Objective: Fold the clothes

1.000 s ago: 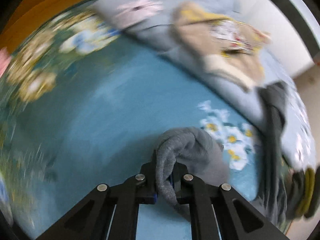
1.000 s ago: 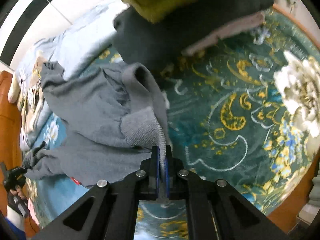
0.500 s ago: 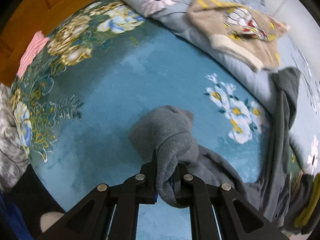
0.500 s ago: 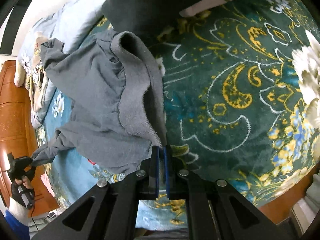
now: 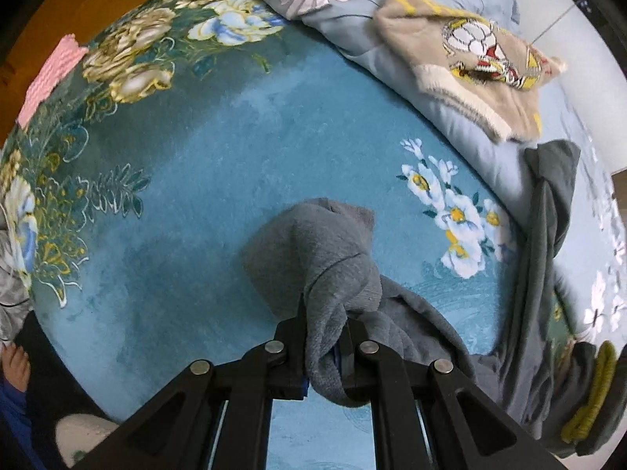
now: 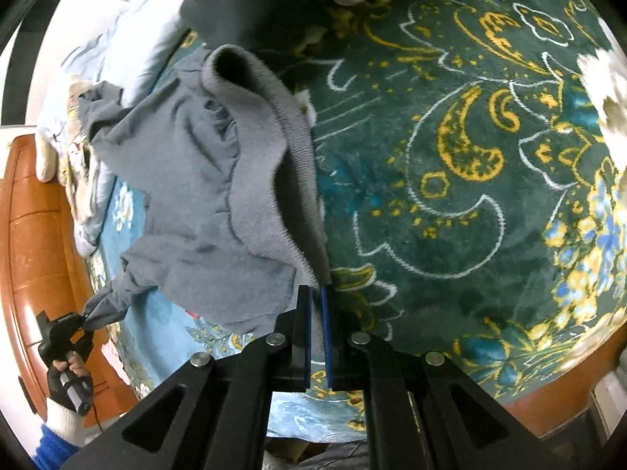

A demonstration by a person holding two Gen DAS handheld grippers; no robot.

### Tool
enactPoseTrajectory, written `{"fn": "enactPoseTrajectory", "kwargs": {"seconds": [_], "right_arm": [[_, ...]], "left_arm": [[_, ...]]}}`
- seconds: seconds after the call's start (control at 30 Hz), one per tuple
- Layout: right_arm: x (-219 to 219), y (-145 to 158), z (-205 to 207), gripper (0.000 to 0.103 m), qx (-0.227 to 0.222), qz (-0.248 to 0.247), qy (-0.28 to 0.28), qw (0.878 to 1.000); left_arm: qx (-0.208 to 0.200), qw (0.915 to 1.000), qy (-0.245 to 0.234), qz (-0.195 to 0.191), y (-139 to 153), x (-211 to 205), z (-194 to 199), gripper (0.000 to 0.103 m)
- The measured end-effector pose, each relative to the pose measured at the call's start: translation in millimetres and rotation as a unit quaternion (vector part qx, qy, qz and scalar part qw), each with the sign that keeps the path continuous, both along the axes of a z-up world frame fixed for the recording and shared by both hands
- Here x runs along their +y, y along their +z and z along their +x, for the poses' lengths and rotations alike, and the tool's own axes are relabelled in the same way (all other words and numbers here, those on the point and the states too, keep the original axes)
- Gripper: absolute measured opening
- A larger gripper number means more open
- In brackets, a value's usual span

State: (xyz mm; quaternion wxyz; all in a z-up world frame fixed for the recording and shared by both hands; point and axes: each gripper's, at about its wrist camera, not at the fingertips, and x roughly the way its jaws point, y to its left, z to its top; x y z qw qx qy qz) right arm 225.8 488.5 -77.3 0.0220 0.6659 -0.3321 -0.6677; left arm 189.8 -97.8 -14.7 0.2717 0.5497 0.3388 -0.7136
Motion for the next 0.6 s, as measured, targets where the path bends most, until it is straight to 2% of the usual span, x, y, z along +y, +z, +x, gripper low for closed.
{"fn": "enactPoseTrajectory", "kwargs": {"seconds": [0.07,0.1,0.13,0.2,0.27,0.4,0.47,0.5,0.53,0.6], "right_arm": [[-3,1,3,0.007,0.007,-0.003,0.005,1.000],[-4,1,4,0.016,0.013,-0.008,0.007,1.000],[-6,2,5,0.033,0.019,-0.014,0.008,1.000],[-7,4,8,0.044,0.033,-0.023,0.005,0.999],[-10,5,9,0.045,0.043,-0.027,0.001,0.999],[-24,-7,6,0.046,0.033,-0.023,0.000,0.999],[-28,-11,6,0.038,0.027,-0.023,-0.007,0.999],[-30,-13,6,0.018,0.023,-0.025,-0.013,0.999],[-30,-14,5,0.004,0.020,-0.026,-0.019,0.999],[-29,-11,2,0.003,0.020,-0.014,-0.025,0.999]], "left_arm": [[0.010,0.9999,0.005,0.002,1,-5,5,0.009],[0.015,0.9998,0.009,0.000,1,-8,7,0.009],[0.017,0.9998,0.012,0.000,0,-10,8,0.009],[0.015,0.9998,0.012,0.002,-3,-12,8,0.009],[0.013,0.9998,0.013,0.003,-6,-15,8,0.009],[0.019,0.9998,0.004,0.003,-2,-18,4,0.009],[0.024,0.9997,-0.003,0.002,4,-19,0,0.009],[0.027,0.9996,-0.007,0.001,6,-19,-2,0.009],[0.030,0.9995,-0.011,0.001,9,-19,-3,0.009],[0.036,0.9992,-0.018,0.000,14,-20,-7,0.008]]}}
